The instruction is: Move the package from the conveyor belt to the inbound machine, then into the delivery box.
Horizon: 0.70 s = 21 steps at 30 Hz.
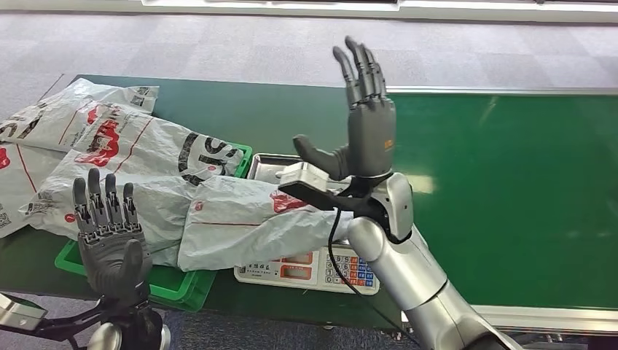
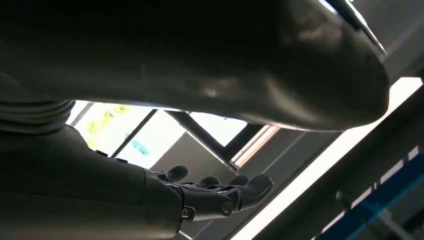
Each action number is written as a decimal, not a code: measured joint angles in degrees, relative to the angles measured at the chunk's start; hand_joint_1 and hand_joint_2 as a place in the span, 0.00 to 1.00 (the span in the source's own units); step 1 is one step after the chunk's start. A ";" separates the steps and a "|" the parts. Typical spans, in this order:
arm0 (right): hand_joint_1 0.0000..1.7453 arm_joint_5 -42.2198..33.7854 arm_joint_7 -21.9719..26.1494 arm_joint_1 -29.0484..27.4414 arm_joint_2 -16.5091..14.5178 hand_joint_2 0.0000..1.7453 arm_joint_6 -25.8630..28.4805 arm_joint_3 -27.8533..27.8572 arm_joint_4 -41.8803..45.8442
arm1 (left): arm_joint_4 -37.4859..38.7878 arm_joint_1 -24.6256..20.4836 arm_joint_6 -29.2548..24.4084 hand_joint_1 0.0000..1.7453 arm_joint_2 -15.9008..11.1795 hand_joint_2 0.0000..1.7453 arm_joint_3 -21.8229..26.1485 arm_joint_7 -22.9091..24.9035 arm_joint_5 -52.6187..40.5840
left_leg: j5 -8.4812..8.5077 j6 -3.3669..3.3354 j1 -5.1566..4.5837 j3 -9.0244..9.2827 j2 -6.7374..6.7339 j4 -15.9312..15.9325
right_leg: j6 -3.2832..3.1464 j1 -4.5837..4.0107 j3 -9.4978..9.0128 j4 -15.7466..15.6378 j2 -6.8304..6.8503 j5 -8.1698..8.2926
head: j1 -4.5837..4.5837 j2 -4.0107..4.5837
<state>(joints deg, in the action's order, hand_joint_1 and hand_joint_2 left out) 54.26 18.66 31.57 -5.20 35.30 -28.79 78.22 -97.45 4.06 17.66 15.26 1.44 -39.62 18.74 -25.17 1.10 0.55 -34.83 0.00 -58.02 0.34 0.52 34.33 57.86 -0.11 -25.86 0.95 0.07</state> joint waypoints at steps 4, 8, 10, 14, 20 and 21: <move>0.00 -9.81 8.38 -4.10 -0.22 0.00 2.94 4.84 11.55 | -0.33 -0.06 -1.38 0.00 0.02 1.00 0.19 -0.08 -1.73 | -0.06 0.01 -0.01 -0.01 -0.03 0.00 | 0.01 0.01 0.02 0.00 -0.06 -0.01 | -0.01 0.00; 0.00 -10.73 9.72 -6.82 -0.54 0.00 3.36 7.23 17.99 | -0.67 -0.16 -2.02 0.00 0.02 1.00 0.28 -0.13 -2.67 | -0.08 -0.01 -0.01 0.00 -0.03 0.01 | 0.01 0.01 0.03 0.00 -0.06 -0.02 | -0.01 0.00; 0.00 -11.16 10.03 -7.50 -0.64 0.00 3.39 7.90 19.86 | -0.75 -0.18 -2.12 0.00 0.02 1.00 0.28 -0.15 -3.10 | -0.08 -0.01 0.00 0.00 -0.04 0.01 | 0.00 0.01 0.03 0.00 -0.06 -0.02 | 0.00 0.00; 0.00 -13.91 11.73 -8.66 -0.88 0.00 3.23 9.15 22.26 | -0.98 -0.74 -5.13 0.00 0.00 1.00 0.33 -0.40 -8.76 | -0.07 -0.02 0.00 0.03 -0.03 0.01 | 0.00 0.00 0.01 0.00 -0.05 -0.02 | 0.00 0.00; 0.00 -15.24 13.32 -9.73 -1.51 0.00 2.64 11.40 24.09 | -1.54 -3.83 -9.41 0.00 -0.25 1.00 0.51 -0.55 -17.50 | -0.06 -0.02 -0.01 0.03 -0.03 0.00 | 0.01 0.01 -0.03 0.00 -0.03 0.00 | 0.00 0.00; 0.00 -15.22 13.43 -9.74 -1.64 0.00 2.60 11.64 24.19 | -1.71 -4.24 -9.61 0.00 -0.26 1.00 0.54 -0.57 -17.84 | -0.06 -0.02 -0.01 0.04 -0.03 0.00 | 0.01 0.01 -0.03 0.00 -0.03 0.00 | 0.00 0.00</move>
<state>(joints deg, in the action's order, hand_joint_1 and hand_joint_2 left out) 39.04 32.10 21.83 -6.84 37.91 -17.15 102.41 -99.16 -0.18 8.06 14.99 1.98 -40.19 0.90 -25.23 1.08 0.54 -34.79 -0.03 -58.02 0.36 0.53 34.29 57.86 -0.14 -25.85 0.95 0.07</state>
